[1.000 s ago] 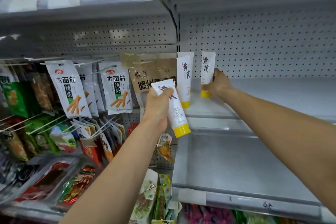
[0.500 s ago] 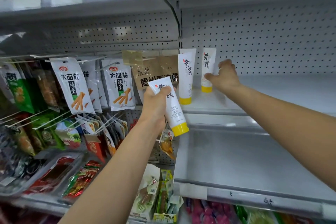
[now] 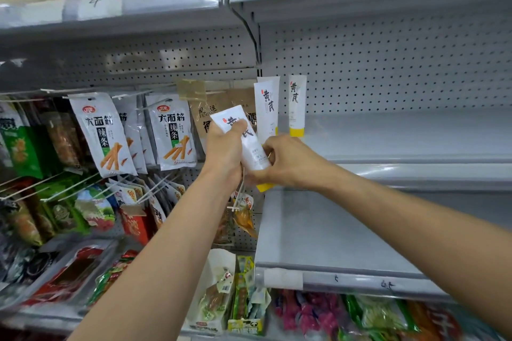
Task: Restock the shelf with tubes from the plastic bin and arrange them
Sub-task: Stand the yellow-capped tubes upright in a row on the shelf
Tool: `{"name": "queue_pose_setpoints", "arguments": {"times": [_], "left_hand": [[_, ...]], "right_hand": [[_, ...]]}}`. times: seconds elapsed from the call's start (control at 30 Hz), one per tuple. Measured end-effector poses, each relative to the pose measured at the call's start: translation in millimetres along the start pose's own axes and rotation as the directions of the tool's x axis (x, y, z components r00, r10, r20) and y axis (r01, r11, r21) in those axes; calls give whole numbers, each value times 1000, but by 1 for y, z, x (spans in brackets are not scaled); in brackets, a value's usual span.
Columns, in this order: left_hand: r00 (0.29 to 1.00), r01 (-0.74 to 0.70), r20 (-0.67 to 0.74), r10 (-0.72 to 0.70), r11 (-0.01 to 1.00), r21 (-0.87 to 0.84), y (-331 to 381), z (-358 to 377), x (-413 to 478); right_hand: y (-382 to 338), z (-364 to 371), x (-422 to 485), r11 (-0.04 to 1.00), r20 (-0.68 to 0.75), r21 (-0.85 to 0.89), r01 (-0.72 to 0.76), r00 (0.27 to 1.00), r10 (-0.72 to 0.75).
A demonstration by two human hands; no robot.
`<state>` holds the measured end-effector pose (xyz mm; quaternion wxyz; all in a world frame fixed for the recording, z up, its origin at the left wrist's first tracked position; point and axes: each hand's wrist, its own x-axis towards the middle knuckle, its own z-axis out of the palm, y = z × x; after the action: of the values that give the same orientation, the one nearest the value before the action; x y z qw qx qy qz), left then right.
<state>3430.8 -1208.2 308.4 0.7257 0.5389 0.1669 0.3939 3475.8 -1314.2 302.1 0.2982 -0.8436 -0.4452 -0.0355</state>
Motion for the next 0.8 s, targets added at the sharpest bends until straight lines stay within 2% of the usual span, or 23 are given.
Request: {"name": "queue_pose_setpoints", "arguments": {"times": [0.1,0.23,0.3,0.37,0.43,0.5,0.67,0.8], "left_hand": [[997,-43,69,42,999,4,2,0,-4],[976,-172,180,124,944,281,-1,-12,-4],[949,-293,241,203,853,432,-7,-22,-4],[906,-418,324,274,703,575,-15,-29,-5],[871,-491,394,294,551,675,-22,-33,-3],[858,-514,439,267,466,720,-25,-35,-2],[856,-510,484,180,443,737,-29,-39,2],[852,-516,494,175,444,733,-32,-41,7]], "right_hand": [[4,-3,1,1000,-66,-22,3,998,-4],[20,-20,12,991,-164,128,-27,985,48],[32,-28,23,971,-214,230,-65,970,115],[45,-33,33,940,-242,323,-112,950,196],[55,-34,41,911,-238,383,-152,937,256],[65,-32,48,899,-215,394,-192,932,294],[85,-22,65,891,-169,337,-305,911,375],[88,-18,72,901,-169,317,-296,917,361]]}}
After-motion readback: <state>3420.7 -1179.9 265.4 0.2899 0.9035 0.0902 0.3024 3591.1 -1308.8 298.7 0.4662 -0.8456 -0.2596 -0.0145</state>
